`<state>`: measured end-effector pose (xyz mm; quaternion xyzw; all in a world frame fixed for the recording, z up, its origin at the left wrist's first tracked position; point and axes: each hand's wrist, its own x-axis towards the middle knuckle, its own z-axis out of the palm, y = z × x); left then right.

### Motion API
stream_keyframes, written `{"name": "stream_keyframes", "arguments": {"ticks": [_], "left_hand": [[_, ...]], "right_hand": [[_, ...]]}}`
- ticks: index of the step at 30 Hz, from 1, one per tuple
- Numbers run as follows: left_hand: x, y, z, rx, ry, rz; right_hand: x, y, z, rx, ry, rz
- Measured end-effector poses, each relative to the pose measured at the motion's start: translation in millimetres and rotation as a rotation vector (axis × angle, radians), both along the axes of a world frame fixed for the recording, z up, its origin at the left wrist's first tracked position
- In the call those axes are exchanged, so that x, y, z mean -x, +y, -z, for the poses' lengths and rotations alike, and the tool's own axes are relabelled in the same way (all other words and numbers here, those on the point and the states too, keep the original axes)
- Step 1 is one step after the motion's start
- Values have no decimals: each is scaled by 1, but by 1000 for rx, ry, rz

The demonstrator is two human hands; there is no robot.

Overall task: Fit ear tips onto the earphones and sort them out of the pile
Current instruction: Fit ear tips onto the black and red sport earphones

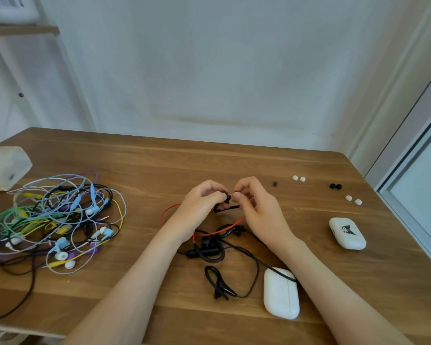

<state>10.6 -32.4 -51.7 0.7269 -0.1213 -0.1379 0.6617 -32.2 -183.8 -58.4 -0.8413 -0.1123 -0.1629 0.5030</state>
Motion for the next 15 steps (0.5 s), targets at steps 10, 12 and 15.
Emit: {"name": "stream_keyframes", "arguments": {"ticks": [10, 12, 15], "left_hand": [[0, 1, 3, 270, 5, 28], [0, 1, 3, 303, 51, 80], [0, -3, 5, 283, 98, 60]], "right_hand": [[-2, 0, -2, -302, -51, 0], [-2, 0, -3, -301, -51, 2], [-2, 1, -3, -318, -22, -11]]}}
